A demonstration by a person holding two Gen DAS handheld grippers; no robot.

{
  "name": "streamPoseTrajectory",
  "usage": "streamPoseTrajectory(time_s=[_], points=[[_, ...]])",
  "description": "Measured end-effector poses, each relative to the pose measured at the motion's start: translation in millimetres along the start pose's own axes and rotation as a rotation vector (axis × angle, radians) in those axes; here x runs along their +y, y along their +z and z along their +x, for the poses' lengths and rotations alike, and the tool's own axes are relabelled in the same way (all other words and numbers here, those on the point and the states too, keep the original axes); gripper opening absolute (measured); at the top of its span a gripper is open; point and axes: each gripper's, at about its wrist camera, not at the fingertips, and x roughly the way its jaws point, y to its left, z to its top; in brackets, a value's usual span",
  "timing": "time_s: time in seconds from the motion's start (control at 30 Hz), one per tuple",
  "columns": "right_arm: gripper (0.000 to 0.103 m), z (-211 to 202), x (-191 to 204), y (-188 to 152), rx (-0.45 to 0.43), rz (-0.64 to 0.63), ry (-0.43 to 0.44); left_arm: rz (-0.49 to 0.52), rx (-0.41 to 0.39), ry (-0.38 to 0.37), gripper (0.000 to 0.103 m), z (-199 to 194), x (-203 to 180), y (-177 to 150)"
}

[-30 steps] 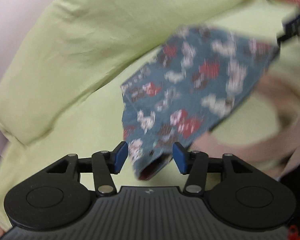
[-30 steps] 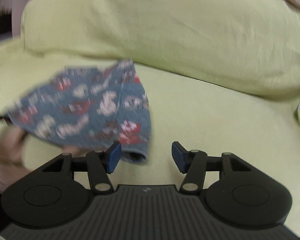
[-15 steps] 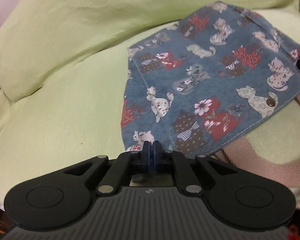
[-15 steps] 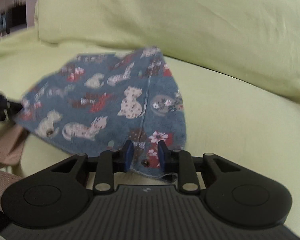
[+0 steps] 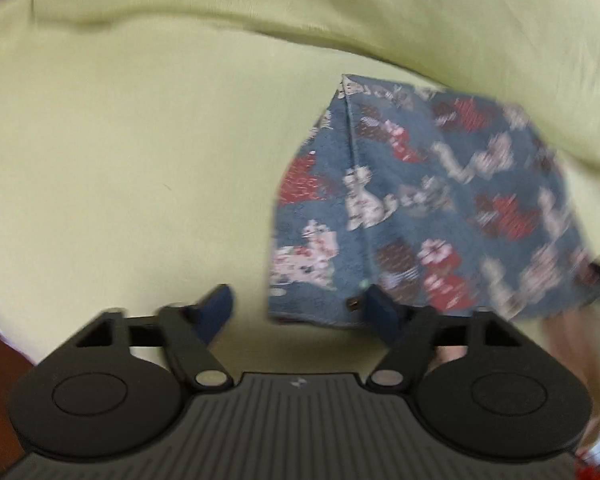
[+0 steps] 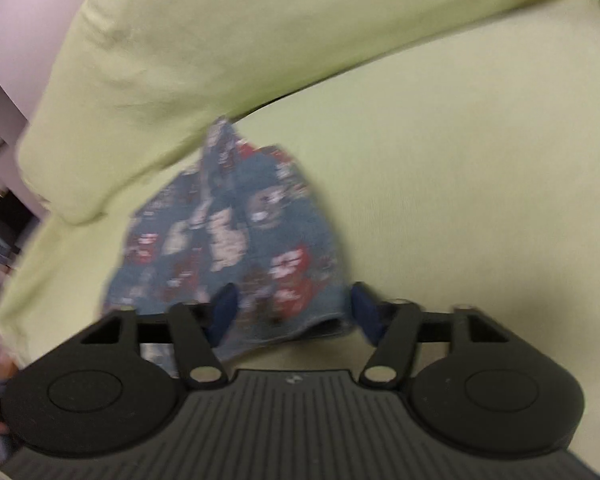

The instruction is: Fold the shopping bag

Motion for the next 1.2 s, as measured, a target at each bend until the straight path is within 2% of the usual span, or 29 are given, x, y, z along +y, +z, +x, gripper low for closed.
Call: streamPoseTrajectory(time_s=[0.07, 0.1, 0.17, 0.2, 0.23, 0.37, 0.5, 0.57, 0.63, 0.7, 0.73, 0.77, 0.8, 0.83, 0.9, 1.03, 1.13, 1.2], points=[[0.020, 6, -2, -1, -0.007, 0.026, -0.010, -0.065, 0.003, -0.021, 0.049, 6, 7, 1], [0.014, 8, -3, -2, -0.010, 0.040, -0.014, -0.087, -0.007, -0.026, 0.042, 6, 9, 2], [0.009, 7, -6, -2, -0.012, 0.044, -0.015, -0.103, -0.014, -0.032, 0.035, 4, 10, 2], [0.009, 5, -6, -2, -0.016, 0.035, -0.017, -0.087, -0.016, -0.034, 0.027, 1, 7, 2], [0.008, 2, -5, 0, -0.025, 0.021, -0.022, -0.072, -0.018, -0.036, 0.025, -3, 3, 2], [0.007, -16, -5, 13, -0.085, -0.048, -0.066, 0.049, 0.011, -0.091, 0.025, -19, -31, 2], [0.007, -35, -16, 51, -0.167, -0.163, -0.171, 0.180, 0.081, -0.272, 0.026, -32, -87, -3], [0.007, -38, -24, 76, -0.208, -0.248, -0.249, 0.239, 0.112, -0.366, 0.032, -34, -118, -10], [0.008, -34, -31, 102, -0.214, -0.312, -0.330, 0.289, 0.126, -0.425, 0.041, -37, -142, -14], [0.016, -30, -37, 120, -0.186, -0.318, -0.383, 0.342, 0.111, -0.418, 0.039, -45, -154, -16], [0.027, -35, -39, 121, -0.200, -0.289, -0.393, 0.359, 0.100, -0.408, 0.046, -51, -154, -15], [0.039, -44, -38, 117, -0.217, -0.262, -0.381, 0.366, 0.093, -0.406, 0.048, -57, -151, -14], [0.043, -52, -38, 112, -0.233, -0.234, -0.368, 0.365, 0.087, -0.389, 0.053, -60, -144, -11], [0.044, -62, -37, 105, -0.242, -0.197, -0.339, 0.360, 0.080, -0.354, 0.057, -60, -137, -9], [0.046, -84, -38, 77, -0.220, -0.082, -0.203, 0.350, 0.067, -0.283, 0.058, -59, -122, -3], [0.049, -92, -30, -1, -0.006, 0.128, 0.092, 0.277, 0.071, -0.166, 0.058, -51, -98, 10], [0.049, -71, -25, -55, 0.164, 0.274, 0.186, 0.250, 0.055, -0.162, 0.058, -51, -89, 6], [0.051, -61, -24, -67, 0.193, 0.313, 0.201, 0.249, 0.044, -0.168, 0.058, -54, -92, 4]])
